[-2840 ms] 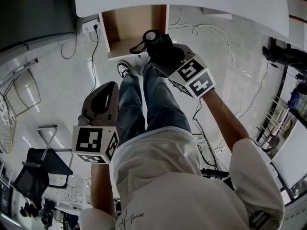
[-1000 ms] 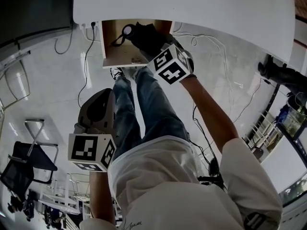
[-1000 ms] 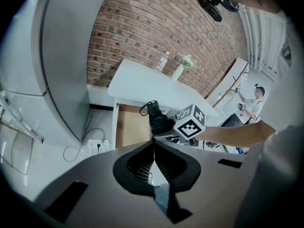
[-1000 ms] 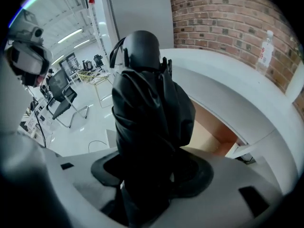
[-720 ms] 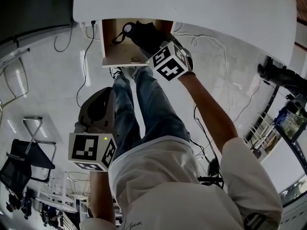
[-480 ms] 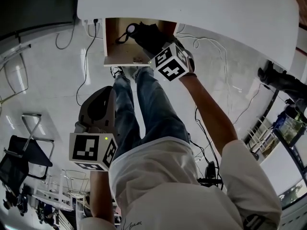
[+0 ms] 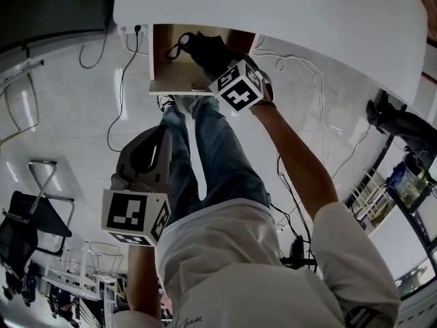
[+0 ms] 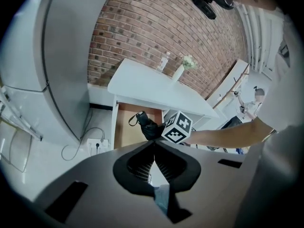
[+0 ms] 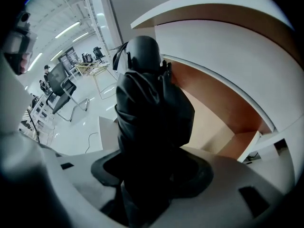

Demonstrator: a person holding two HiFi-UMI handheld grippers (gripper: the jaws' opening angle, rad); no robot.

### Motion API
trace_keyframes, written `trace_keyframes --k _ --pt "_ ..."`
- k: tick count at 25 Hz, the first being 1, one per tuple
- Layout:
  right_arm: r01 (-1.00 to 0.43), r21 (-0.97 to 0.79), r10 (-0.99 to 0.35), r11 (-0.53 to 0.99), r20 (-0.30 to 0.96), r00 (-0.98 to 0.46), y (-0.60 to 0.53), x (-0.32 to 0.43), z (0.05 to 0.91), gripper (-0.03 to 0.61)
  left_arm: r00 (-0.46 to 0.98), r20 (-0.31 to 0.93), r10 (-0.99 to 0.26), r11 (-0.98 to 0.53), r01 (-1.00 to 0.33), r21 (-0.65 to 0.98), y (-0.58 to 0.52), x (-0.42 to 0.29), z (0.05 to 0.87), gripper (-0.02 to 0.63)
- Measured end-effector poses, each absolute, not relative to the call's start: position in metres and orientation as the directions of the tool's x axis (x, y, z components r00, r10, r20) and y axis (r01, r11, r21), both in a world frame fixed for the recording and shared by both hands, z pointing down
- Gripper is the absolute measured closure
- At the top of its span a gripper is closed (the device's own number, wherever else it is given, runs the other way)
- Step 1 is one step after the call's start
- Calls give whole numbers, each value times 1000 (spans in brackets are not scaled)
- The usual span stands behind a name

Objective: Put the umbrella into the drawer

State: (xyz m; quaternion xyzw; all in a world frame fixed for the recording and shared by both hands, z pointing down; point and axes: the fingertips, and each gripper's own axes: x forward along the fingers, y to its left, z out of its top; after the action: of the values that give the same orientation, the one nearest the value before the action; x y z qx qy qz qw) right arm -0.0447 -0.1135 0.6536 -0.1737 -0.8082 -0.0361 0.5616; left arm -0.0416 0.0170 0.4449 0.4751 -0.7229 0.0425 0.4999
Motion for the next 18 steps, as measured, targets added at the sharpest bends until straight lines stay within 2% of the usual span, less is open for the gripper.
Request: trace_keyframes --k 18 --pt "304 -102 175 947 959 -224 -109 -75 703 322 -74 772 -631 589 -694 415 50 -55 455 594"
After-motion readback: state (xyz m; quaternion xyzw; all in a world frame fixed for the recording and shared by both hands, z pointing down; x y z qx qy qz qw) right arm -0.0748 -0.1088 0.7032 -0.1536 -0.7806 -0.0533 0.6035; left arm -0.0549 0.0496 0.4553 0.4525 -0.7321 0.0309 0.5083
